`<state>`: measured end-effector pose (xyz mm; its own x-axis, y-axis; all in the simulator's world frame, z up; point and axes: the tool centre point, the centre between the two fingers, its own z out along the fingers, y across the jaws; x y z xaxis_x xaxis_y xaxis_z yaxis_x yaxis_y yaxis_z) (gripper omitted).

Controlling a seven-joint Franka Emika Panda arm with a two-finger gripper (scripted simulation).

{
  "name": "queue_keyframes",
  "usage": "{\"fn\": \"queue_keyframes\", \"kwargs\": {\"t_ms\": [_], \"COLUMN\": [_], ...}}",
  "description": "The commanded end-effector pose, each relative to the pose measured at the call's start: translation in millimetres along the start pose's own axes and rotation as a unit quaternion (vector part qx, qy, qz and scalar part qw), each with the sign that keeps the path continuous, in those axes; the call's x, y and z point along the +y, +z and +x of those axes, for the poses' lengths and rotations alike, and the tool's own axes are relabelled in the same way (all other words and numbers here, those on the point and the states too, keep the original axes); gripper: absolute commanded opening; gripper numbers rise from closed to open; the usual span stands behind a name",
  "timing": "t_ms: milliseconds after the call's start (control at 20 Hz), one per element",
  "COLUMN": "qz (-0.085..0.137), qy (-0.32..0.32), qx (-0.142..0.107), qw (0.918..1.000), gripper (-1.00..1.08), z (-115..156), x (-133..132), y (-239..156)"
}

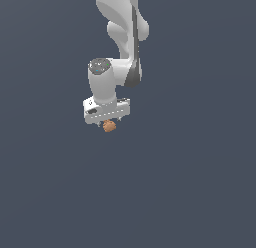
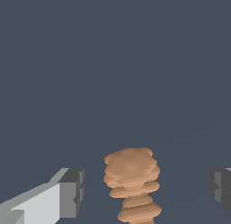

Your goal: Pick up the object and move it to a goal position.

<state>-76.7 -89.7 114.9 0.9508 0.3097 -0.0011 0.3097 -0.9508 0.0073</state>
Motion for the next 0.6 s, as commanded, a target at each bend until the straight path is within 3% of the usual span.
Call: {"fn": "queue_keyframes", "kwargs": {"t_ms": [0,550], "qz": [0.001,0.003], "qy": [-0.023,-0.082], "qx": [0.000,0.001], "qw": [0.9997,0.9966], "gripper": [1.00,1.00], "z": [-12.0,-44.0], "x": [1.4,3.1], "y": [7.2,24.8]}}
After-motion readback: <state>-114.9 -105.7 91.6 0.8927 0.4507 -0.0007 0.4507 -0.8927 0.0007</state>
